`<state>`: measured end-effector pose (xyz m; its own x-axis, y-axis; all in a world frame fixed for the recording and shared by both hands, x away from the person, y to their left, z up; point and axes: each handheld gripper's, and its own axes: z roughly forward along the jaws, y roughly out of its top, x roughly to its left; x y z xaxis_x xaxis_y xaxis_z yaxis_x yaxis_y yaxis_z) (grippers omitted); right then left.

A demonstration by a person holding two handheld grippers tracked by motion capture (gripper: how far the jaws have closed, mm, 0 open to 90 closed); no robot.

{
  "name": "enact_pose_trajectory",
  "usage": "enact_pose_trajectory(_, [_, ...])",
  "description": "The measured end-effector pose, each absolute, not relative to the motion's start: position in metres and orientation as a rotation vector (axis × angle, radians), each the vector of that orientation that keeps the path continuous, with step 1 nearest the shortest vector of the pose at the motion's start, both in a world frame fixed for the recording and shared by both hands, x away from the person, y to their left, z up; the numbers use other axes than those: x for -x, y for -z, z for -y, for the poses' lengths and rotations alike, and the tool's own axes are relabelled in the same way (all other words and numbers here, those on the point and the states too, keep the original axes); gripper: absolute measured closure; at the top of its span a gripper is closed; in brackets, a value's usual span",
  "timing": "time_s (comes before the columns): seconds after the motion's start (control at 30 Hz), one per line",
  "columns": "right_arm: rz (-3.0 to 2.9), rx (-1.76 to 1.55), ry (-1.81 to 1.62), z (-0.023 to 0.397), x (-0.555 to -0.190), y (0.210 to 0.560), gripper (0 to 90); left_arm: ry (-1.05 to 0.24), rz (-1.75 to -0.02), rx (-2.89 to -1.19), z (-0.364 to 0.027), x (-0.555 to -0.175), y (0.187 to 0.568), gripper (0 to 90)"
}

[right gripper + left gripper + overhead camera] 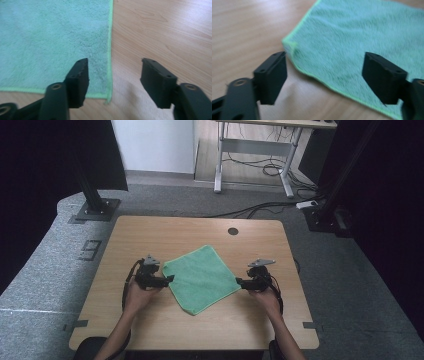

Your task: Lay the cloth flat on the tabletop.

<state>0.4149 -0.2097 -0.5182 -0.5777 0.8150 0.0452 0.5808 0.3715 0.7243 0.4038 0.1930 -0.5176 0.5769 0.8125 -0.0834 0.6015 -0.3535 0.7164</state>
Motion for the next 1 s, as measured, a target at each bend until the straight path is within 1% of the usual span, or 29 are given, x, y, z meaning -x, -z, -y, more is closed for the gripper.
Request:
enact_pose_trajectory(0.03, [-2.313,-1.229,-1.024,0.208,-0.416,0.519,32.8,-0.383,-1.126,-2.096,-0.191,-0.400,0.521,14.9])
enact_pose_trajectory(0.23, [-2.299,-1.243,-0.985,0.204,-0.426,0.533,21.1,-0.398,-1.142,-2.139,-0.186,-0.391,0.532,11.9])
enact_pose_trajectory(0.43, [-2.299,-1.255,-0.887,0.207,-0.429,0.546,15.1,-0.415,-1.164,-2.186,-0.182,-0.390,0.542,11.6])
enact_pose_trajectory(0.67, [-2.315,-1.235,-0.875,0.207,-0.422,0.545,15.0,-0.442,-1.194,-2.176,-0.185,-0.397,0.544,9.9])
enact_pose_trajectory(1.0, [-2.363,-1.192,-0.899,0.202,-0.402,0.545,15.0,-0.477,-1.224,-2.193,-0.188,-0.424,0.541,9.9])
